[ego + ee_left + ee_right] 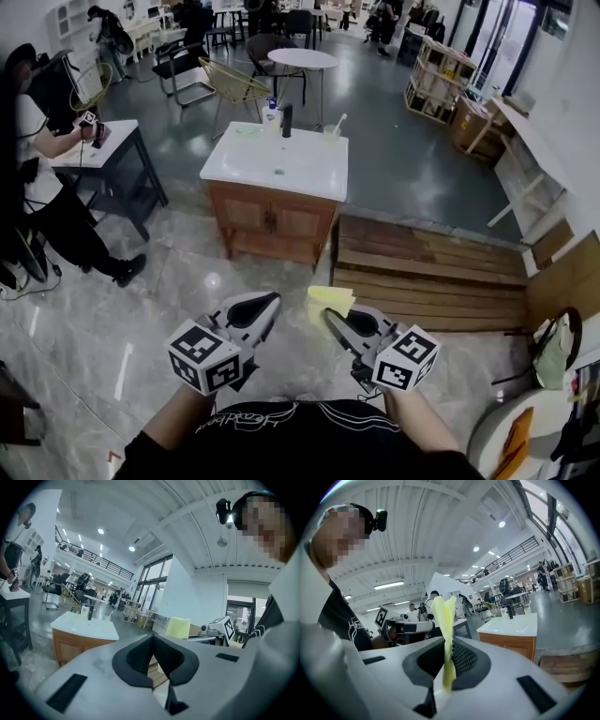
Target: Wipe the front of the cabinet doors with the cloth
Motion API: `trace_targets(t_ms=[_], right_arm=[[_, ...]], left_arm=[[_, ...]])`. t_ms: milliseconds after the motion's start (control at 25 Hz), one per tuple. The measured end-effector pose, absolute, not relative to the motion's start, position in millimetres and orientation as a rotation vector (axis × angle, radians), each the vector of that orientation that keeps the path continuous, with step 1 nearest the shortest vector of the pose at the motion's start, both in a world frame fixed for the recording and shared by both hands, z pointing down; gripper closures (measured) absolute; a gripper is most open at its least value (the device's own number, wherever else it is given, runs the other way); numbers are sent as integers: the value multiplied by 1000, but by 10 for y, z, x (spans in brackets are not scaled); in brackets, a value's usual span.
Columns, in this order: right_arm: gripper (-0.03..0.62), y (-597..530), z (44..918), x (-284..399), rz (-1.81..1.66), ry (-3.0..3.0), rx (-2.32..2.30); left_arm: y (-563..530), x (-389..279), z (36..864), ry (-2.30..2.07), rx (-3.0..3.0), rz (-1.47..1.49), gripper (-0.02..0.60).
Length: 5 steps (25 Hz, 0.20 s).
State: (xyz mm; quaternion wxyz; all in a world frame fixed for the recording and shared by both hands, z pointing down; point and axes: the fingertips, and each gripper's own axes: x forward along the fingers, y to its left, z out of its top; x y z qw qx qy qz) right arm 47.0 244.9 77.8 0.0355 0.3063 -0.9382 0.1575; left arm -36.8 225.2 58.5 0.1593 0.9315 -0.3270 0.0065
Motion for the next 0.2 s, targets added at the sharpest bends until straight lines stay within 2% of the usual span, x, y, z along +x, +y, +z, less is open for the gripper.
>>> trace_targets(t_ms=[200], right_arm=[[554, 2392, 788, 299, 463, -2891, 939]], left_arm=[[2174, -555, 643, -941, 2656, -3, 575]])
